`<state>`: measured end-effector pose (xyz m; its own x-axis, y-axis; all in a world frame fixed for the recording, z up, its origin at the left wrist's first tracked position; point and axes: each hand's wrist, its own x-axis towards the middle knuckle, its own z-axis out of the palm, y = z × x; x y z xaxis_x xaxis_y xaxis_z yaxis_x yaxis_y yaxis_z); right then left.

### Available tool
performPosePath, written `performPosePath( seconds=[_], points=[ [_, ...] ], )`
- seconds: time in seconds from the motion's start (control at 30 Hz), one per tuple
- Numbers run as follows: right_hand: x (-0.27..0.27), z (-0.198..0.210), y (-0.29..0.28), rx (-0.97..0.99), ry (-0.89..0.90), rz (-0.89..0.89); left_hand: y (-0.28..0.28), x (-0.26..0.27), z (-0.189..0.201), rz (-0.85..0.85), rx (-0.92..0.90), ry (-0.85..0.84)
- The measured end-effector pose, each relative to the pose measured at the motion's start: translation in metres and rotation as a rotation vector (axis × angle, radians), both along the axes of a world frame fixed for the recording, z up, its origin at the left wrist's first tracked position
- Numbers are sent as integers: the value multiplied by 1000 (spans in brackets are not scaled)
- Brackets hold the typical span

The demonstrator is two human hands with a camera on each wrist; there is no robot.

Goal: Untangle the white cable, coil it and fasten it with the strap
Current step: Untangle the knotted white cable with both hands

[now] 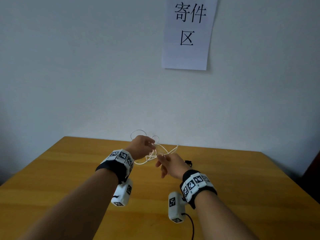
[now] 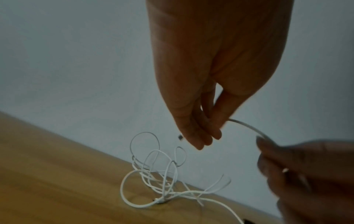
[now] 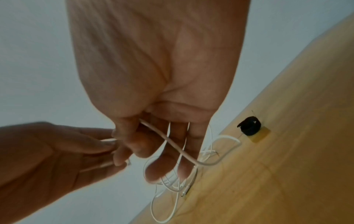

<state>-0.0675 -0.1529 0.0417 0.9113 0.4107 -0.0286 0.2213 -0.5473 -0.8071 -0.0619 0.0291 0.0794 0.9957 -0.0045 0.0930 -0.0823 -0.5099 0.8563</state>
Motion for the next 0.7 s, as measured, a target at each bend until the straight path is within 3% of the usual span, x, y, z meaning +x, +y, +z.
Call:
performPosePath(
  seconds=[0.1, 0.2, 0.27, 0.4, 0.47, 0.7],
  points=[
    [-2, 6, -4, 17, -34, -17, 2, -10, -4, -16, 456, -38],
    [-4, 11, -6, 26, -64, -50, 1, -14, -10, -73, 605, 6],
    [-5, 13, -7, 30, -81, -69, 1, -15, -14, -89, 525, 76],
    [-4, 15, -10, 85, -57, -116, -2, -13, -20, -78, 26, 173],
    [-5, 16, -11, 123, -28, -130, -5, -14, -19, -29, -135, 191],
    [-8, 17, -16, 204, 8, -157, -10, -24, -5, 29, -361, 264]
  ],
)
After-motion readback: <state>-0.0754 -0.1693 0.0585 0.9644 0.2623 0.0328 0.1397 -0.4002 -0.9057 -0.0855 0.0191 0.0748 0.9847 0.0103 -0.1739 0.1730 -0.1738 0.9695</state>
